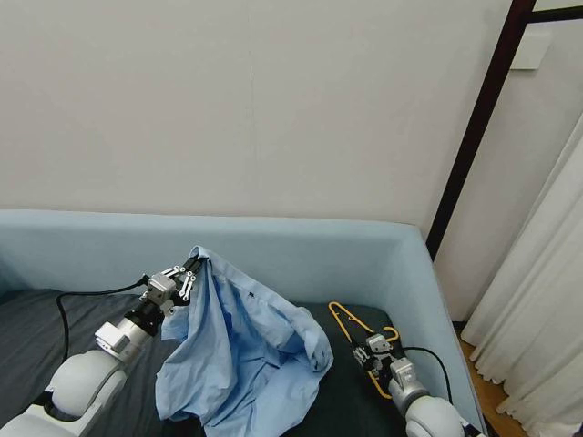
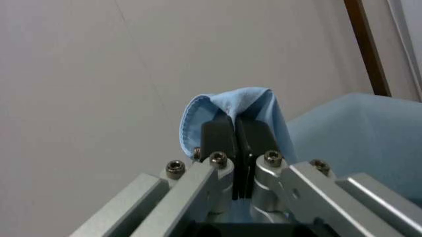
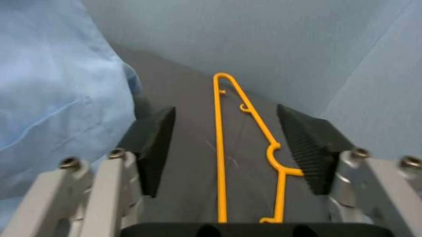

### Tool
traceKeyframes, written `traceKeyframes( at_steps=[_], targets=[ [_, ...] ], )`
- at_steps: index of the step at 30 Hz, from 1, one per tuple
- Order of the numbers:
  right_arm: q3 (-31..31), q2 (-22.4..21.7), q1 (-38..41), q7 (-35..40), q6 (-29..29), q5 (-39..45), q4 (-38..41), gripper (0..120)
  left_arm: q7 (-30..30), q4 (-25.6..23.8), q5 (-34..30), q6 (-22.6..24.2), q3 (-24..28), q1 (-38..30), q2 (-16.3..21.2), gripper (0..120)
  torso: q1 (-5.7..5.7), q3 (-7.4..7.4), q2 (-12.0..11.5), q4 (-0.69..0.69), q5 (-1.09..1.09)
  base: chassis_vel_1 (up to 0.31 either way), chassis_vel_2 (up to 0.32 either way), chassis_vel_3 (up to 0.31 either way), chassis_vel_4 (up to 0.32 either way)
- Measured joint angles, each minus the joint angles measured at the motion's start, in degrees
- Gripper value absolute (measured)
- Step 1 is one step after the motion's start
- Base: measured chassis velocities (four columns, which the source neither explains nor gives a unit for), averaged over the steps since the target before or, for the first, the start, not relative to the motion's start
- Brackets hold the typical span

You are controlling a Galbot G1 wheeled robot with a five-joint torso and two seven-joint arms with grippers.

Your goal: Pick up the clothes from the sofa and hang them on the clothes hanger.

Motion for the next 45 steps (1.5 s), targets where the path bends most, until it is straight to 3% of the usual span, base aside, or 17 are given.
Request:
traceKeyframes(
  at_steps=[8,11,20,24,27,39,45],
  targets=[
    [1.5,3.4,2.8,-2.6,-3.4,1.7,-9.1,97,-0.2,-0.2,-0.2,0.0,-0.4,0.6,0.5,0,0.00,0.00,0.0,-0.01,-0.01,0.000,0.000,0.000,0.000],
    [1.9,4.6,3.9,-4.7,-3.9,1.9,-11.7,100,-0.2,-0.4,-0.3,0.0,-0.6,0.8,0.6,0,0.00,0.00,0.0,0.00,0.00,0.000,0.000,0.000,0.000],
    [1.5,8.8,10.9,-6.2,-9.8,6.6,-18.9,100,-0.4,-2.0,-0.4,0.0,-1.5,2.3,0.6,0,0.00,0.00,0.0,0.00,-0.01,0.000,0.000,0.000,0.000],
    [3.1,12.1,15.0,-1.2,-19.9,9.4,-22.7,100,-0.5,-2.9,-0.6,0.1,-1.7,2.6,0.5,0,0.01,0.00,0.0,0.02,-0.01,0.000,0.000,0.000,0.000],
    [3.9,13.1,15.1,0.0,-21.6,9.3,-24.0,100,-0.9,-3.2,-0.6,0.1,-1.7,2.6,0.4,0,0.00,0.00,0.0,-0.01,-0.01,0.000,0.000,0.000,0.000],
    [6.9,16.0,15.4,-1.6,-19.6,5.0,-32.8,100,-1.3,-3.8,-0.6,0.2,-1.4,3.1,-0.1,0,0.00,0.00,0.0,0.00,0.00,0.000,0.000,0.000,0.000],
    [7.9,16.8,16.0,-4.5,-17.2,2.2,-36.3,78,-1.4,-4.1,-0.6,0.2,-1.6,3.6,-0.5,0,0.00,0.00,0.0,0.00,-0.01,0.000,0.000,0.000,0.000]
  ],
)
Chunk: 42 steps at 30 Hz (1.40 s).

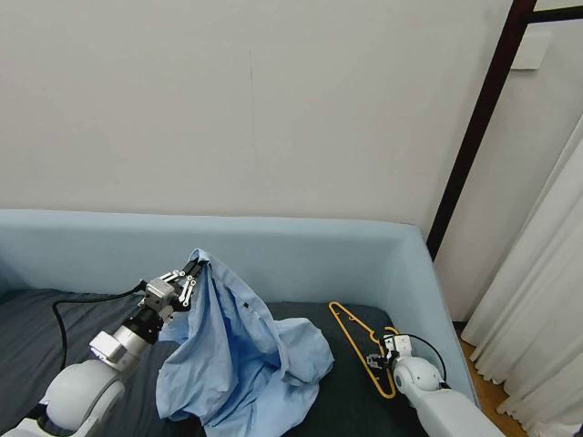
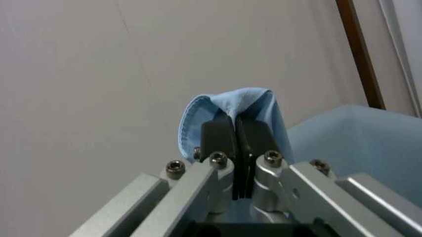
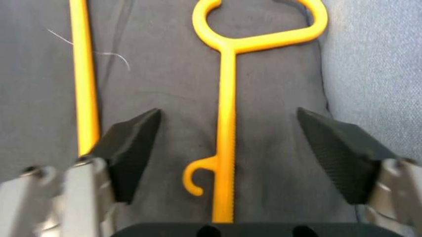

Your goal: Pick up the clothes from the sofa and hang them on the clothes hanger.

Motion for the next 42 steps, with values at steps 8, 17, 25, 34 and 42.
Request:
traceKeyframes(
  at_steps=[8,17,25,34,42],
  targets=[
    [0.5,0.6,0.2,-1.4,0.6,-1.4,-1.5,52,0.0,-0.1,0.2,-0.1,0.0,0.4,-0.3,0,0.00,0.00,0.0,0.00,0.01,0.000,0.000,0.000,0.000],
    [0.7,0.3,-0.4,-2.6,0.6,-3.2,-1.3,15,0.0,-0.1,0.2,-0.1,0.1,0.4,-0.3,0,0.00,0.00,0.0,0.00,0.00,0.000,0.000,0.000,0.000],
    [0.9,-0.2,-1.2,-3.4,1.1,-5.0,-1.1,4,-0.1,-0.4,0.2,-0.1,0.2,0.7,-0.4,0,0.00,0.00,0.0,0.00,0.01,0.000,0.000,0.000,0.000],
    [0.2,-2.9,-3.5,-3.2,7.1,-5.7,4.6,4,-0.1,-0.6,0.3,-0.2,0.1,1.0,-0.4,0,0.00,0.00,0.0,-0.01,0.01,0.000,0.000,0.000,0.000],
    [0.6,-10.5,-10.0,-3.7,16.3,-7.4,19.9,4,-0.1,-0.2,0.2,-0.2,0.7,0.4,-0.5,0,0.00,0.00,0.0,0.01,0.01,0.000,0.000,0.000,0.000]
  ],
)
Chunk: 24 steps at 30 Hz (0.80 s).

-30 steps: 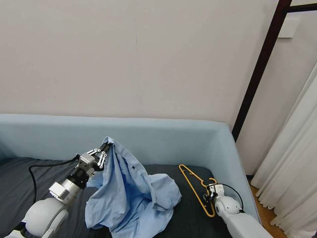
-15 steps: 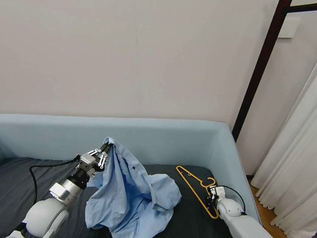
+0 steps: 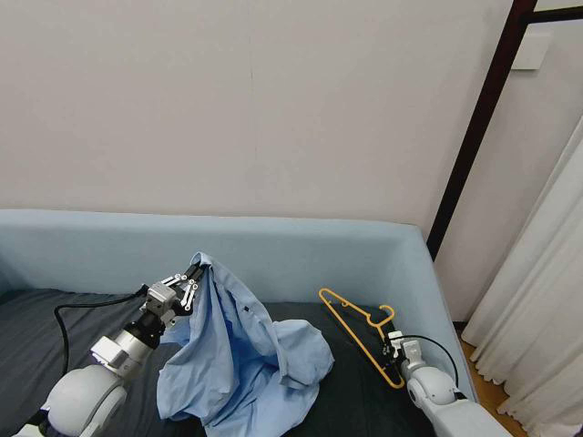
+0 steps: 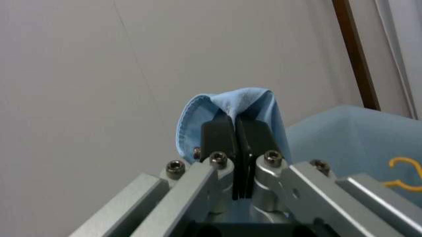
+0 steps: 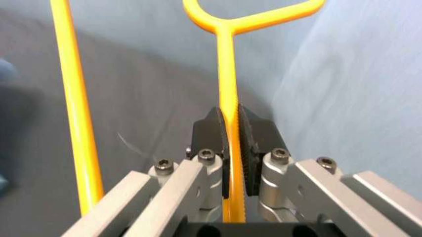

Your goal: Pick up the clothes from the sofa and hang them on the clothes hanger.

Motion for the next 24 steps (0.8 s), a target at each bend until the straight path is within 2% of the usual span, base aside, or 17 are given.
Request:
traceKeyframes(
  at_steps=[3,4,6,8,10,15,24],
  targets=[
    [1.5,-5.3,-6.4,0.3,11.3,-8.0,9.5,4,0.0,0.0,-0.3,0.0,0.2,-0.3,0.0,0,0.00,0.00,0.0,-0.04,-0.01,0.000,0.000,0.000,0.000],
    [1.5,-5.3,-6.4,0.3,11.3,-8.0,9.5,4,0.0,0.0,-0.3,0.0,0.2,-0.3,0.0,0,0.00,0.00,0.0,-0.04,-0.01,0.000,0.000,0.000,0.000],
    [2.7,-7.3,-9.5,2.5,17.4,-15.7,13.8,4,0.0,0.2,-0.5,0.0,0.3,-0.5,0.0,0,-0.01,0.00,0.0,-0.04,-0.01,0.000,0.000,0.000,0.000],
    [3.4,-8.1,-12.0,6.0,20.4,-22.2,17.8,4,0.0,0.4,-0.5,0.0,0.3,-0.6,-0.1,0,-0.01,-0.01,0.0,-0.01,-0.01,0.000,0.000,0.000,0.000],
    [3.6,-8.3,-13.2,8.2,21.1,-24.9,19.6,4,0.0,0.6,-0.6,0.0,0.3,-0.6,-0.1,0,-0.01,0.00,0.0,0.01,-0.01,0.000,0.000,0.000,0.000],
    [3.5,-7.9,-20.1,19.3,22.1,-35.4,27.1,4,0.0,0.9,-1.0,-0.2,0.3,-0.7,-0.2,0,-0.01,0.00,0.0,-0.01,-0.01,0.000,0.000,0.000,0.000],
    [3.2,-6.8,-29.3,23.4,20.5,-45.5,36.2,4,0.0,0.7,-1.4,-0.2,0.1,-0.7,-0.1,0,-0.01,0.00,0.0,-0.02,-0.02,0.000,0.000,0.000,0.000]
  ],
)
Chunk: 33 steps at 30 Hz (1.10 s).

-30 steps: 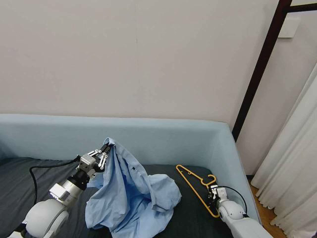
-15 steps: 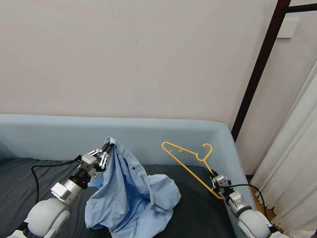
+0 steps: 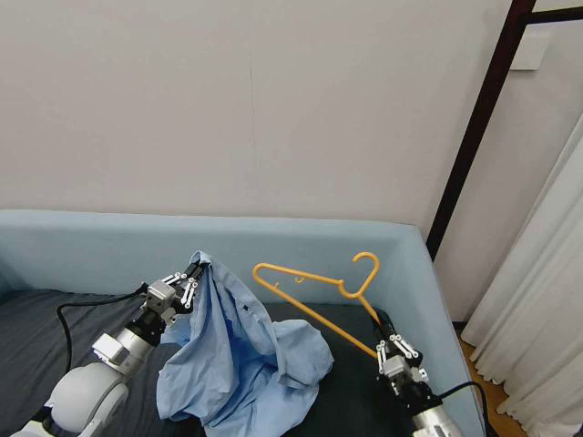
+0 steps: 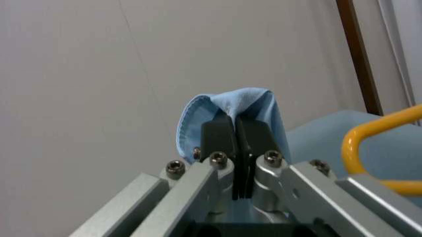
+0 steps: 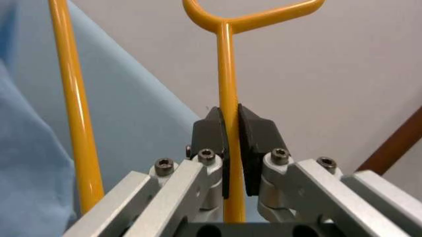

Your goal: Pick up the clothes from the sofa and hang them on the clothes hanger.

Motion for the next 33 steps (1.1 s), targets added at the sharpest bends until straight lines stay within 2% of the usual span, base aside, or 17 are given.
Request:
traceKeyframes(
  at_steps=[7,11,27,33],
  targets=[
    [-0.8,0.2,-2.3,0.2,-0.5,-6.7,2.8,4,0.0,-0.6,-0.1,0.0,-0.2,0.3,0.0,0,0.00,0.00,0.0,0.01,0.00,0.000,0.000,0.000,0.000],
    [-2.3,0.5,-1.1,-0.2,-3.0,-9.9,2.0,4,0.0,-1.1,0.0,-0.1,-0.2,0.7,-0.4,0,0.00,0.00,0.0,0.00,0.01,0.000,0.000,0.000,0.000],
    [-10.0,0.9,9.9,-1.3,-9.7,-8.4,-4.9,4,0.3,-4.0,1.3,-0.5,-0.4,3.6,-1.9,0,0.01,0.01,0.0,0.01,0.01,0.000,0.000,0.000,0.000],
    [-10.3,0.4,10.7,-1.2,-10.7,-7.3,-5.2,4,0.3,-4.1,1.5,-0.5,-0.4,3.8,-2.2,0,0.01,0.01,0.0,0.01,0.01,0.000,0.000,0.000,0.000]
  ],
)
